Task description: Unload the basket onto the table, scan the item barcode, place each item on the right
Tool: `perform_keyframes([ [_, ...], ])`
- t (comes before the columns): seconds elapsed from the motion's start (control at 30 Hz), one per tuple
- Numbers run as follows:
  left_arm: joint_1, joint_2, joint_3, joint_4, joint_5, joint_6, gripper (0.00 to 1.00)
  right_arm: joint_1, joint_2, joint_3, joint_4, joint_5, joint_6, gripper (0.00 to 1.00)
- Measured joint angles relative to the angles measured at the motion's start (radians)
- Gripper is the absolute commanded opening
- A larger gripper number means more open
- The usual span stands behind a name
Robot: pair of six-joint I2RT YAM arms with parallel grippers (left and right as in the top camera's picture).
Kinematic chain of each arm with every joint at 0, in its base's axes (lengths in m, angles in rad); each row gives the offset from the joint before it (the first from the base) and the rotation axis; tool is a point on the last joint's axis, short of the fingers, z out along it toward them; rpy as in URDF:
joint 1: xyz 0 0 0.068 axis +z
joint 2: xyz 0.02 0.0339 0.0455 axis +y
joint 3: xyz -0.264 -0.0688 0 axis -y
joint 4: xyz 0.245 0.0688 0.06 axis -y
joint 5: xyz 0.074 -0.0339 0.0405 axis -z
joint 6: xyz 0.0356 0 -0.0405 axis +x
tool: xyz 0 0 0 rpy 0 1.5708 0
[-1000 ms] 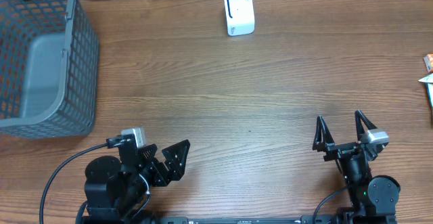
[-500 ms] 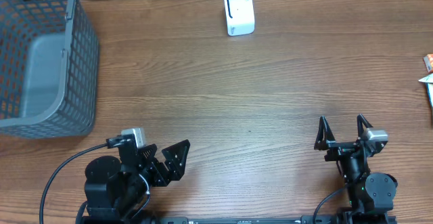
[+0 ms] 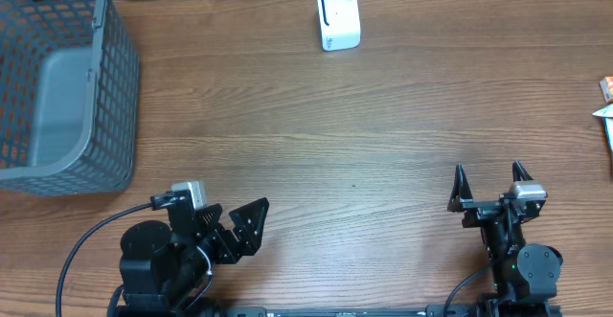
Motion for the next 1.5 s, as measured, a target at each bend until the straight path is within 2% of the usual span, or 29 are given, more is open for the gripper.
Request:
perform_keyframes([
  [0.67, 0.000, 0.000, 0.000, 0.000, 0.000, 0.000, 1.00, -0.006, 0.000, 0.000, 0.001, 0.008, -0.074, 1.00],
  [1.5, 0.000, 0.000, 0.000, 0.000, -0.004, 0.000, 1.00, -0.006, 0.000, 0.000, 0.001, 0.008, -0.076, 1.00],
])
